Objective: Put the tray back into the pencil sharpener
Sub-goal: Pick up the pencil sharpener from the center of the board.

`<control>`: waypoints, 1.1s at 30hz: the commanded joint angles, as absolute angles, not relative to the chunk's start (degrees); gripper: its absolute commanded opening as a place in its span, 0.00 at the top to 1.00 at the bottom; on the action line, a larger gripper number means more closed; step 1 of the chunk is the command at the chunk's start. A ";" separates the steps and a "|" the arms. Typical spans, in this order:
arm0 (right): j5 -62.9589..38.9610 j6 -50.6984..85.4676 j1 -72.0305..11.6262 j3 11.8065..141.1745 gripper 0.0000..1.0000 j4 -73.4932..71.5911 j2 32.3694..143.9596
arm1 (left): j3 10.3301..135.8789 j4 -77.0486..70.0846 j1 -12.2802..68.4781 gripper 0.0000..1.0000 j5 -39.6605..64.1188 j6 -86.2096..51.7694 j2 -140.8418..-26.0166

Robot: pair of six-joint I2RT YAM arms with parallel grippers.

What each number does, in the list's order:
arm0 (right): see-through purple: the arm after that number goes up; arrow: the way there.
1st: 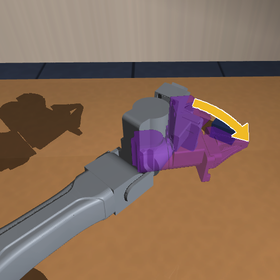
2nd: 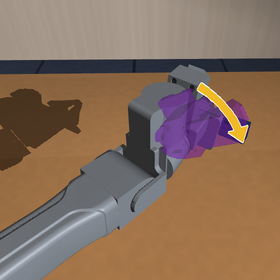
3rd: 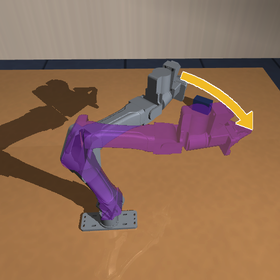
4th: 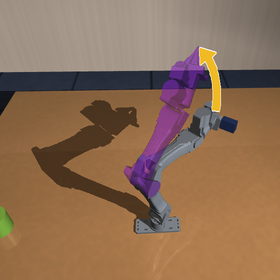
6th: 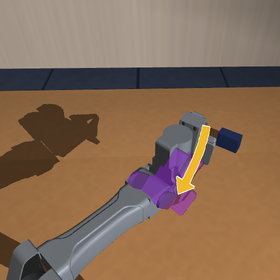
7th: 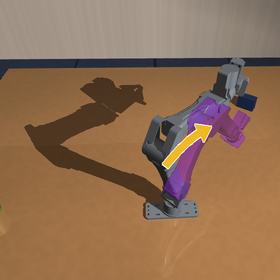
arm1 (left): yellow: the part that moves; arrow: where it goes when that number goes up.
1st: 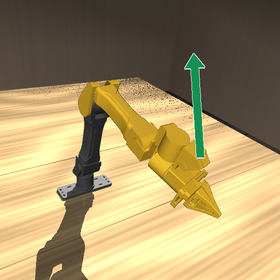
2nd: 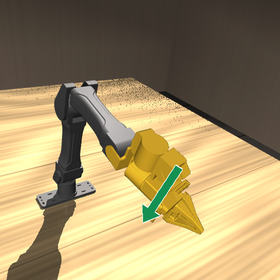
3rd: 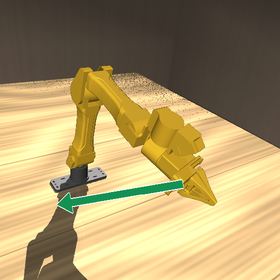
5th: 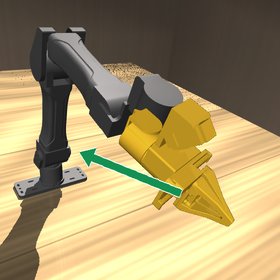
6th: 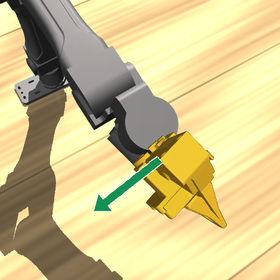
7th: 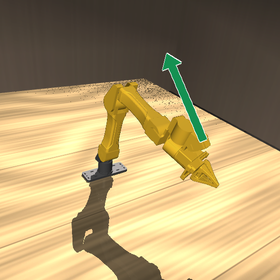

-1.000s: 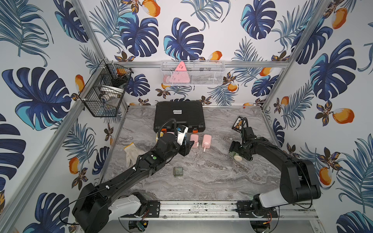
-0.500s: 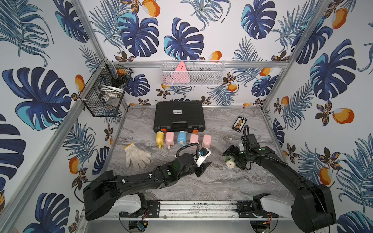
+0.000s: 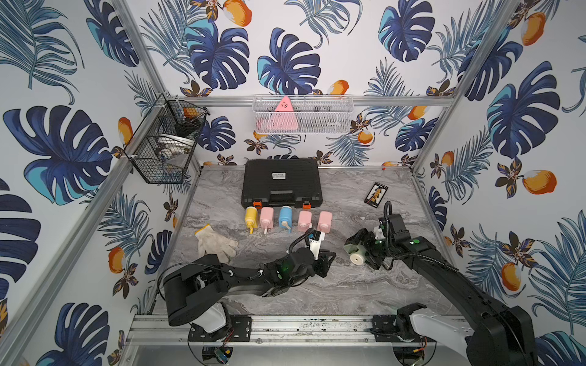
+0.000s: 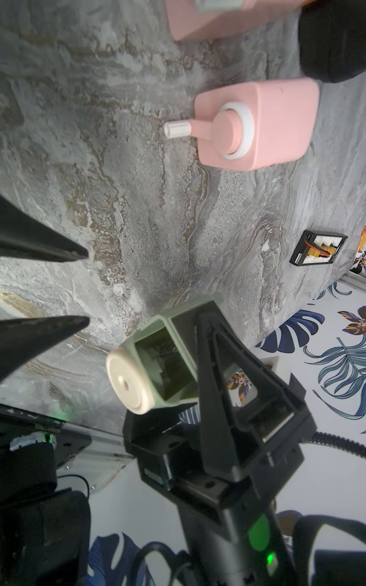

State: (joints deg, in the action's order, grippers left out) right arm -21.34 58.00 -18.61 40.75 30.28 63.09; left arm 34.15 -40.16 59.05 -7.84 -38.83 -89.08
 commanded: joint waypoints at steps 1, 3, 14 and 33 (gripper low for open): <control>-21.86 60.19 -19.71 40.86 0.19 27.66 63.12 | 33.85 -47.44 58.98 0.66 -7.82 -45.49 -90.79; -21.67 60.69 -20.77 41.00 0.19 27.17 63.43 | 33.84 -48.86 59.02 0.66 -7.35 -46.06 -92.01; -20.57 62.74 -25.29 41.04 0.18 24.13 65.33 | 31.78 -63.76 58.75 0.67 -6.01 -52.02 -98.92; -19.14 63.18 -28.37 40.51 0.18 21.85 66.88 | 28.98 -72.59 58.62 0.66 -10.11 -57.09 -101.46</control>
State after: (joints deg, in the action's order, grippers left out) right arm -18.48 62.50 -28.08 40.16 24.34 66.65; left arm 28.77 -69.43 58.59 -9.04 -55.70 -101.32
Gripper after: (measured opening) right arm 0.900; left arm 0.347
